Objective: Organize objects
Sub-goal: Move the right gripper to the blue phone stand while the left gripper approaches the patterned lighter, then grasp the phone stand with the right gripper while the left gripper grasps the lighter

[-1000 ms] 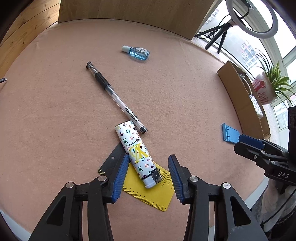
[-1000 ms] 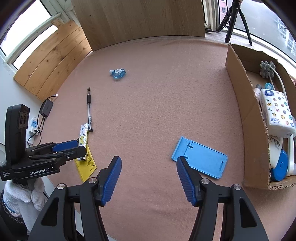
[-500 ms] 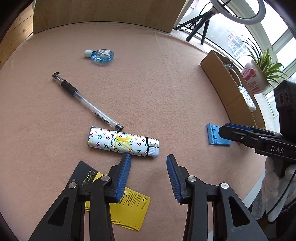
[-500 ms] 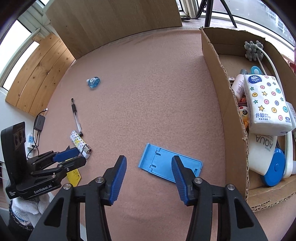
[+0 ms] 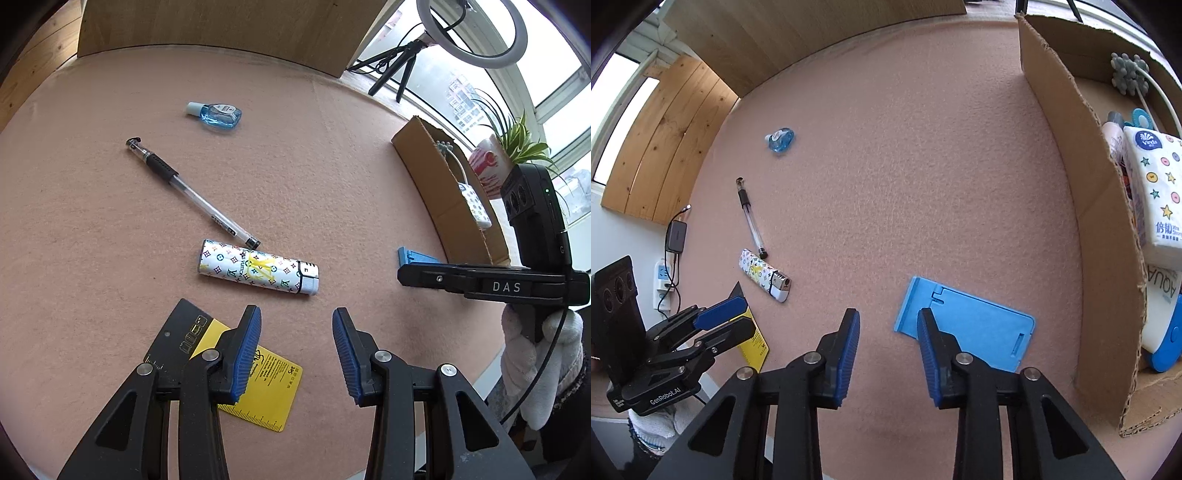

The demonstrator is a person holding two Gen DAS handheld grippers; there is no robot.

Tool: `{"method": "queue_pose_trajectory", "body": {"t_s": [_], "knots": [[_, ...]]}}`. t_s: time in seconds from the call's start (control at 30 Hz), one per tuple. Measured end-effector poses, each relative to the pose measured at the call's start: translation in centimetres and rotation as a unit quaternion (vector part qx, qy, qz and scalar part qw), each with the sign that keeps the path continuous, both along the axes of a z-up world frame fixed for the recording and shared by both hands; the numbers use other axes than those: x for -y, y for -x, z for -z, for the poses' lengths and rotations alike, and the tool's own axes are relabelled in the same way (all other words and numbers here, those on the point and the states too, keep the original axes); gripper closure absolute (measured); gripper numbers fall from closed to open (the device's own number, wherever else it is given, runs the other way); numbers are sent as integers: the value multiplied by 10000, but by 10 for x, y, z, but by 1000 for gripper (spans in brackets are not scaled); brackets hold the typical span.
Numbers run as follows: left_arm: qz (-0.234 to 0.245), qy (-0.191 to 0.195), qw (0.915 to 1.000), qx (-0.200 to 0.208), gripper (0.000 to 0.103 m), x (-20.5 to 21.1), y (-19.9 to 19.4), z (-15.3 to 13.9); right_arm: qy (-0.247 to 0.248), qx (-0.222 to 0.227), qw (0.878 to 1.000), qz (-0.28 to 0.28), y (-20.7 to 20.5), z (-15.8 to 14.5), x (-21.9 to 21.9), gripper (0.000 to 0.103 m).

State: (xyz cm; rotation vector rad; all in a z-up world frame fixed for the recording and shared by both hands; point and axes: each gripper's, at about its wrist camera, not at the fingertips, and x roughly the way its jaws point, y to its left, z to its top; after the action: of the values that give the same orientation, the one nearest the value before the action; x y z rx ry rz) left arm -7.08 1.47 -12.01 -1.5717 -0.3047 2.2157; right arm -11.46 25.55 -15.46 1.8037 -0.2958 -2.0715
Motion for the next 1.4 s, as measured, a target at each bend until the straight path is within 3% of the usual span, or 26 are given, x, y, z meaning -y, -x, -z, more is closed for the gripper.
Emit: {"method": "queue_pose_trajectory", "body": {"t_s": [0.5,0.63,0.7,0.8,0.93,1.2,1.4], "knots": [[-181,31,9998,-97,59,24,11,-4,528,27,9986,51,31,8,42,77],[-240,147,9995,-159,59,30,22,-5,814,181,9964,181,39,7,42,77],[-199,180,9995,-140,59,30,25,-3,915,17,9956,220,37,-3,34,77],[-197,219,9996,-34,59,29,28,2,653,-284,9967,393,36,-12,14,72],[-149,64,9998,102,59,26,22,6,586,-216,9962,611,40,-5,-6,70],[-171,-141,9992,340,58,14,29,16,466,-124,9981,374,37,6,3,67],[-59,-2,9995,310,58,1,48,18,435,-99,9989,172,18,5,9,67]]}}
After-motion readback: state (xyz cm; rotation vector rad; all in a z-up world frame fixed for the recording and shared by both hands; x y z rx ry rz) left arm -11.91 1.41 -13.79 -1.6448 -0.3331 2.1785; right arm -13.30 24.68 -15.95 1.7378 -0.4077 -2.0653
